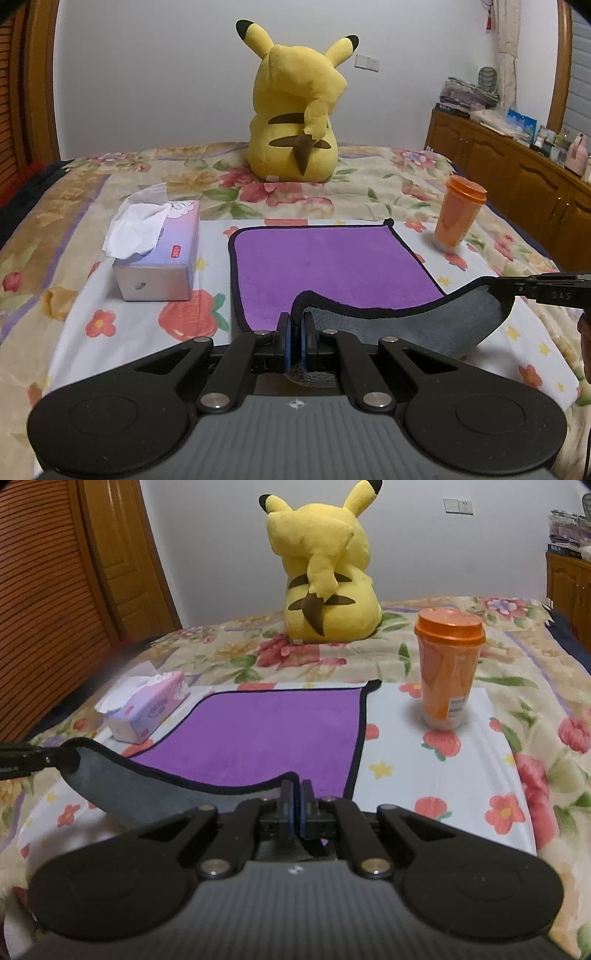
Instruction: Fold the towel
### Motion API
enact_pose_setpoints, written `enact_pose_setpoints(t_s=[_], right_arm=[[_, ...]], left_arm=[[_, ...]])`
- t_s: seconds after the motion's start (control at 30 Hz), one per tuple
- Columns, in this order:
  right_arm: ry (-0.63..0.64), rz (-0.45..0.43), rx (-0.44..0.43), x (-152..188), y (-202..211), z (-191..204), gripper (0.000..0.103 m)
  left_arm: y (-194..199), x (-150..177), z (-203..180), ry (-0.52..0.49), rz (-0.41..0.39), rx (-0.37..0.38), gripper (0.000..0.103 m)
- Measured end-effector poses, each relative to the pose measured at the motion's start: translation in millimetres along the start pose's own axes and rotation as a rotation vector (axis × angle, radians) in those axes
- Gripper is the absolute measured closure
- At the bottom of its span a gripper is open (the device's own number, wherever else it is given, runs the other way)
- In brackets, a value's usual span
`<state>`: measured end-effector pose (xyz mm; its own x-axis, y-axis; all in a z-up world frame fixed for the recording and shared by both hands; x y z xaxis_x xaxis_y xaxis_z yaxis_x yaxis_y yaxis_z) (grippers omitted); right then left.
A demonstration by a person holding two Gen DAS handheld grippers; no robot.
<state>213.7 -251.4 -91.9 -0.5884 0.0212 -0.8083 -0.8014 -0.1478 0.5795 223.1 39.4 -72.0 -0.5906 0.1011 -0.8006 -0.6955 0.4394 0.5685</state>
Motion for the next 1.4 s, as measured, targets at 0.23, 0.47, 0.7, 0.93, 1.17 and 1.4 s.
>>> enact_pose_setpoints(t_s=[0.23,0.47,0.7,0.93,1.17,1.4], right_arm=[[0.018,-0.015,-0.004,-5,-4,1,0.099],[0.021,-0.011,0.003,-6,-13,-3,0.099],[0.031,-0.007,0.002,-7,-22,-6,0.099],[0.030,-0.008,-0.006,-10,-26,-8,0.099],[0.034,-0.015,-0.005,-14,-31,-9,0.099],[0.048,-0.018,-0.006,-16,-35,-8,0.099]], left_arm=[[-4,-4,3,0.000,-0.010,-0.001,0.095],[-13,-5,9,-0.001,-0.001,-0.009,0.095],[-23,-6,12,-0.007,0.009,-0.015,0.095],[-31,-7,13,-0.025,0.010,-0.034,0.095],[-39,-9,16,-0.029,0.015,-0.044,0.095],[-45,-10,17,-0.039,0.017,-0.046,0.095]])
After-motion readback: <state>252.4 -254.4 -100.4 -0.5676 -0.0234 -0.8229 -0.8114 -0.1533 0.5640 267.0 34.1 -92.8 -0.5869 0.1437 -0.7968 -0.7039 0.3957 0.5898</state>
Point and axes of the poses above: each gripper's, at about its wrist camera, not at the fingertips, and y roughly against the way its jaws point, z to its left, x to its underside, the point moved 4 cm from there along -y, roughly the way its jaws point, and after that the axes turned 10 degrees about x, right-handed, at the moved point
